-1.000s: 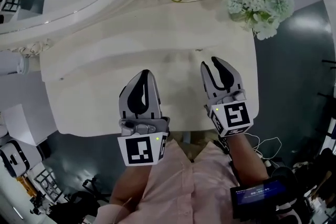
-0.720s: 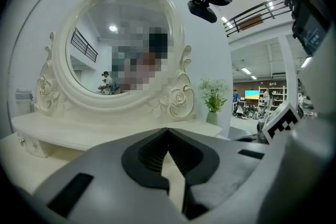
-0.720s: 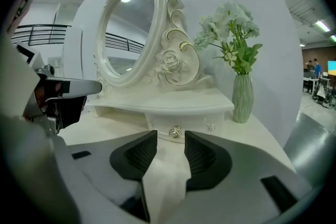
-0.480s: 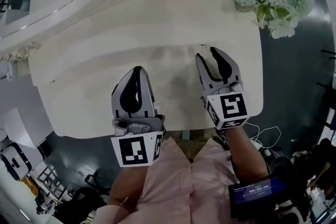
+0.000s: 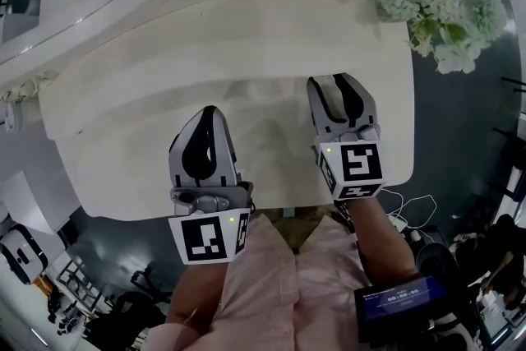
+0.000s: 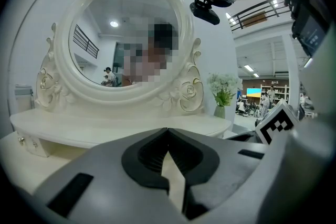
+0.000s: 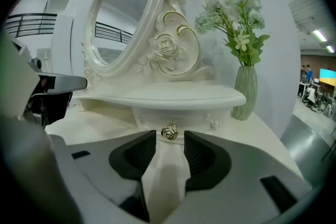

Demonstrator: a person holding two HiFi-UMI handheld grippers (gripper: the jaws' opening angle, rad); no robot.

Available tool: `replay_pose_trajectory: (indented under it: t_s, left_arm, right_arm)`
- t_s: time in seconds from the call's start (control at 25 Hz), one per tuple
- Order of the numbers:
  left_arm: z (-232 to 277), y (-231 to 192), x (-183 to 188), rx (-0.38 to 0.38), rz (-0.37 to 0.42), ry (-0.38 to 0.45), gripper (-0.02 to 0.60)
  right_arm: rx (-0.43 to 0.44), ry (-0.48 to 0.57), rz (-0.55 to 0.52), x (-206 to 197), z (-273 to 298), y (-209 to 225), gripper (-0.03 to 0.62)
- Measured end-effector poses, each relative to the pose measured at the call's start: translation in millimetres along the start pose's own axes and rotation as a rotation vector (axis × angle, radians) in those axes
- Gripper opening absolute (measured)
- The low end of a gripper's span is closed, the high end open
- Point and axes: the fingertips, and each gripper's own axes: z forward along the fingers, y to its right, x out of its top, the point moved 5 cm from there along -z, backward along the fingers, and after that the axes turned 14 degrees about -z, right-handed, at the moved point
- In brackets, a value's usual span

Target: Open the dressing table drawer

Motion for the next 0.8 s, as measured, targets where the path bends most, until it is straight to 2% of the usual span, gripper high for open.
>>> replay_pose_trajectory:
  t_s: [0.8]
  left_arm:
    - [1.0, -10.1, 2.4, 0.013, -0.011, -0.012, 0.021]
  right_arm:
    - [-0.038, -0.081, 0.017, 1.3, 14.0, -0.5, 0.147]
